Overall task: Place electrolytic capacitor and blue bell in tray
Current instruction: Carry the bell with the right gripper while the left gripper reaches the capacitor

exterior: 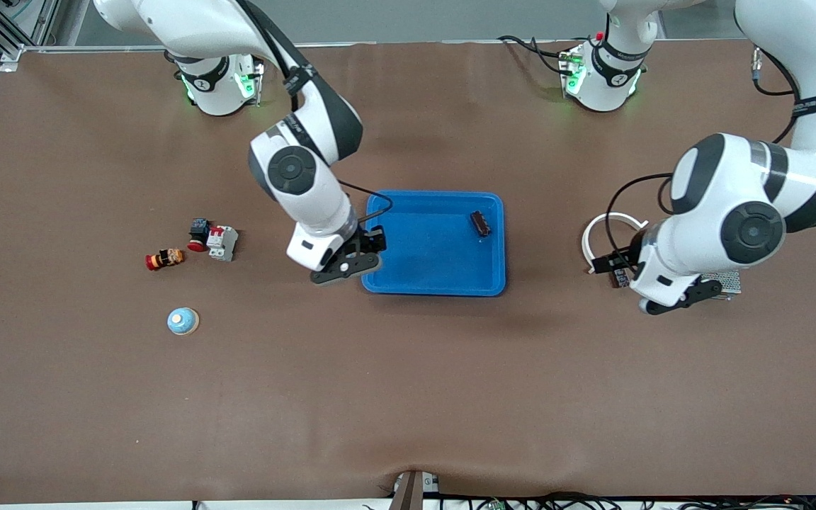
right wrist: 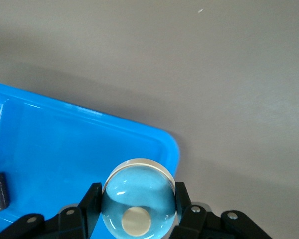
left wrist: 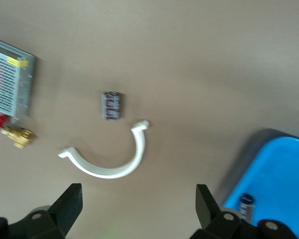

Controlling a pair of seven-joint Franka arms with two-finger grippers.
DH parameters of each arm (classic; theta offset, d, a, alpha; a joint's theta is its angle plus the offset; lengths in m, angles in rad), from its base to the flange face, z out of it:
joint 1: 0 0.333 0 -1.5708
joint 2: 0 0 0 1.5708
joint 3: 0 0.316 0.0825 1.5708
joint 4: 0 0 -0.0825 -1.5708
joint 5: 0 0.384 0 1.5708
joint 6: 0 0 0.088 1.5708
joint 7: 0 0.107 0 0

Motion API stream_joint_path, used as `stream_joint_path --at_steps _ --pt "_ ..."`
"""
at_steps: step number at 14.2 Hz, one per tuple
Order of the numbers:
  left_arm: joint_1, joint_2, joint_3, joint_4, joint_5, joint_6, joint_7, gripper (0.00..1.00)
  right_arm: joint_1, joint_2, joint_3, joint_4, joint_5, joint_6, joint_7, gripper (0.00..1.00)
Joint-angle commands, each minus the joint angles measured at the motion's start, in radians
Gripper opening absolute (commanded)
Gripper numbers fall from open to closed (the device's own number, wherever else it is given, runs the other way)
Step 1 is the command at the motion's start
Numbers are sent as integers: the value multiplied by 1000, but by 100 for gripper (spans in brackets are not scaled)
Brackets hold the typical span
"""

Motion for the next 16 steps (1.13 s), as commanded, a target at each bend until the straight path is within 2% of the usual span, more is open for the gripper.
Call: stream_joint_path --at_steps 1,8,12,16 --pt "57 4 -7 -47 50 14 50 100 51 32 -14 -12 -2 61 80 0" --pt "131 29 -7 -216 55 263 50 100 95 83 -15 -49 -7 159 128 0" --pt "162 66 -7 -267 55 372 50 100 113 117 -20 -48 -8 191 147 0" --pt "166 95 -6 -299 55 450 48 92 118 137 -21 -48 -8 211 148 0"
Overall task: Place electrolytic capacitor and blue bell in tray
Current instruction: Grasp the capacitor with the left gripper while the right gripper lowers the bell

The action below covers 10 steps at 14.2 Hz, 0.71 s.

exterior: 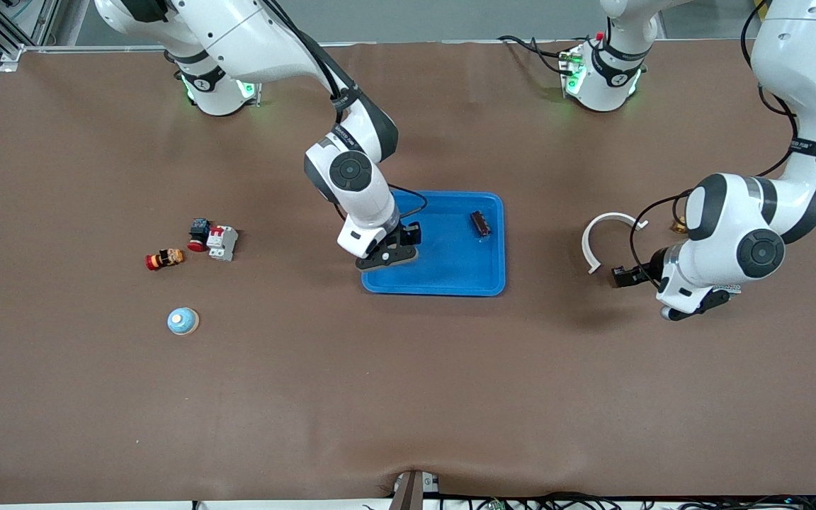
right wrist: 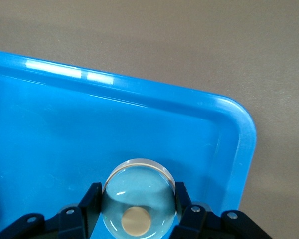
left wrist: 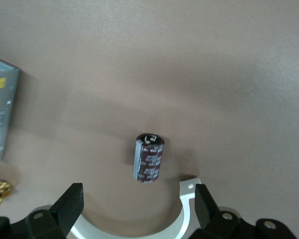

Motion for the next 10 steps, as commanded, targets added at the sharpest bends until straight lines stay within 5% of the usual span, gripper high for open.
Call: stream_joint_path --at_steps 1,3,7,9,10 --pt "14 10 -7 -21 20 38 3 86 19 8 -18 -1 -9 16 26 0" --pt "14 25 -7 -19 20 43 3 79 19 11 -18 -1 -11 18 26 0" --pt "16 48 -7 -19 20 69 3 79 19 26 -18 -1 -20 36 26 0" --pt "16 62 -7 -19 20 77 3 79 19 32 -18 1 -21 41 24 10" --pt "16 70 -6 -19 21 81 3 79 19 32 -18 1 -26 42 24 26"
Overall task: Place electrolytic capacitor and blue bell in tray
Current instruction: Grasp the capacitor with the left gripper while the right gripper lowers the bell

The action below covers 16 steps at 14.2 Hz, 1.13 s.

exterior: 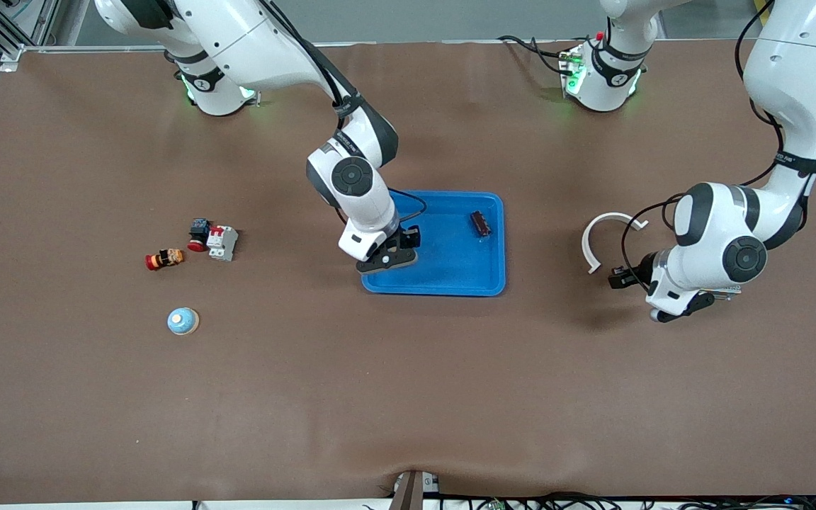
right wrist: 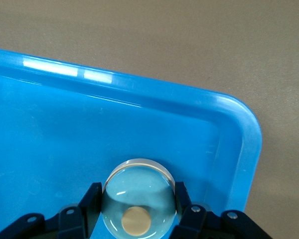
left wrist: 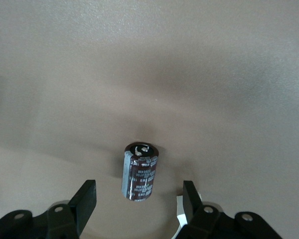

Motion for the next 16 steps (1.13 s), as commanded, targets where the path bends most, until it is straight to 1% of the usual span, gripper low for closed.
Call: stream_joint_path --at_steps 1,2,3,5,7,10,12,13,14,16 --pt "12 23 -1 -10 21 33 3 78 16 3 -14 1 -23 14 26 31" --pt "12 26 0 -10 21 36 3 77 16 4 -14 2 -23 14 26 49" --pt "12 29 2 -10 21 36 3 73 16 3 -14 2 -23 14 26 55" --pt "11 36 3 -8 21 36 3 73 13 3 -14 4 -23 13 24 78" --pt "12 43 3 -8 68 38 2 69 10 3 -14 7 -23 11 24 100" --pt "14 49 5 -5 84 36 -11 66 8 0 -13 11 -22 8 22 100" --pt "14 49 5 -5 84 36 -14 60 4 -6 -13 18 -20 -5 19 100" --pt "14 50 5 -5 84 36 -14 57 4 -16 -11 18 -19 -13 21 100" --pt "14 55 5 -5 82 36 -15 50 4 -19 -11 18 -19 -42 22 100" --pt "14 58 5 -3 84 36 -17 41 -1 -75 -11 18 -17 -108 24 100"
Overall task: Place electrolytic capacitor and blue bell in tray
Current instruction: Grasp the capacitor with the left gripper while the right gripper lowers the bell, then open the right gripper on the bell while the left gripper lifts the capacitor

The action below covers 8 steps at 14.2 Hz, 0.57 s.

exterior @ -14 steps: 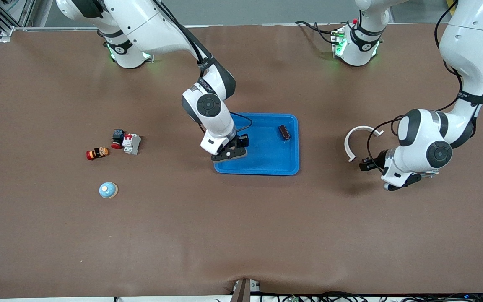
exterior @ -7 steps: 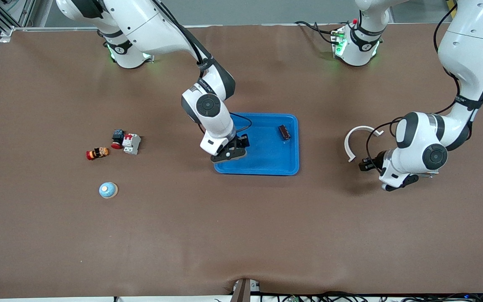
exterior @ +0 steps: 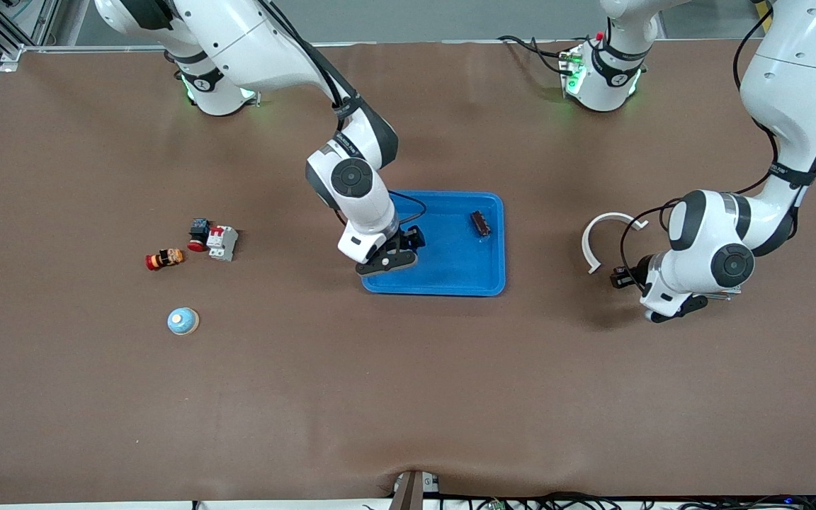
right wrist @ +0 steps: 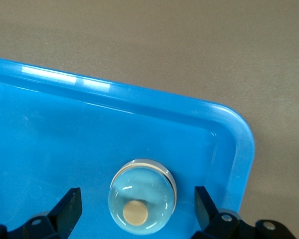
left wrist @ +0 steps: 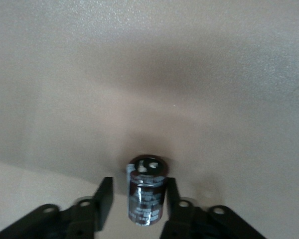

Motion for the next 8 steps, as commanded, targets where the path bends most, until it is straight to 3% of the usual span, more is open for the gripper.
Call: stream_joint_path --at_steps 1,4,5,8 --pt "7 12 -5 -1 21 17 -15 37 -7 -85 -4 -6 -11 -114 24 100" --pt "6 12 -5 2 21 17 -15 5 -71 -192 -4 -8 -8 -275 24 100" --pt "6 11 -5 3 21 17 -14 0 -112 -227 -4 -3 -2 -336 13 100" --pt "0 -9 -9 7 21 6 -15 0 -249 -326 -1 14 1 -455 12 100"
